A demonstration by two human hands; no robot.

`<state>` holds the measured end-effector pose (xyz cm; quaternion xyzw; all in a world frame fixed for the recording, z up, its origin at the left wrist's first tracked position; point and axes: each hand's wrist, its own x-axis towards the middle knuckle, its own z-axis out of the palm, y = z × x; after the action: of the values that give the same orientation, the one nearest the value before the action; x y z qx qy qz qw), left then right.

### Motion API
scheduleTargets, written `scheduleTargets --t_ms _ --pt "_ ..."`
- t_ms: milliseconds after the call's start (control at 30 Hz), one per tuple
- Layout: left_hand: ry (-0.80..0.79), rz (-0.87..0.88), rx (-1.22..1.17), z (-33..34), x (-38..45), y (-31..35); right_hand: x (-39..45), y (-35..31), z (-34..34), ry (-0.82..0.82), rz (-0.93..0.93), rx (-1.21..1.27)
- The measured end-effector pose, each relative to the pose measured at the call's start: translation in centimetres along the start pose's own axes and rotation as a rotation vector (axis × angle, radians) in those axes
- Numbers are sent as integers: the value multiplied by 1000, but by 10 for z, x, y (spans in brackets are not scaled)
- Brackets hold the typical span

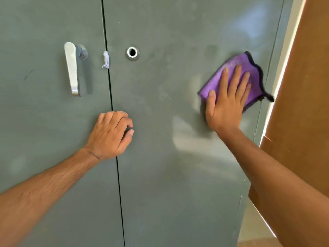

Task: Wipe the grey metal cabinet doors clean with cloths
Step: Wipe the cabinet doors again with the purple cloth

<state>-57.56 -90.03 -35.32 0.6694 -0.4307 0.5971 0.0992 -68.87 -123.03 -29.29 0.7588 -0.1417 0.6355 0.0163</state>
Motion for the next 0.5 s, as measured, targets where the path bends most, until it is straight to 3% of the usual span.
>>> scheduleTargets --t_ms 67,167,233,300,367,433,500 --pt "28 -69 -5 -1 8 -3 30 -62 4 41 52 33" --pt "48 -157 -19 -2 9 -5 -17 -125 19 -37 -347 88" --pt "39 -185 -34 -6 0 -6 -71 -111 20 -143 -664 97" --pt "28 -200 -64 -14 -10 -9 -87 -65 14 -239 -828 117" --pt "21 -183 -77 -25 -16 -14 -66 -32 10 -193 -722 86" --pt "14 -164 -74 -33 -16 -19 -27 -46 8 -71 -367 40" --pt "28 -176 -95 -40 -11 -18 -5 -104 7 -29 -73 86"
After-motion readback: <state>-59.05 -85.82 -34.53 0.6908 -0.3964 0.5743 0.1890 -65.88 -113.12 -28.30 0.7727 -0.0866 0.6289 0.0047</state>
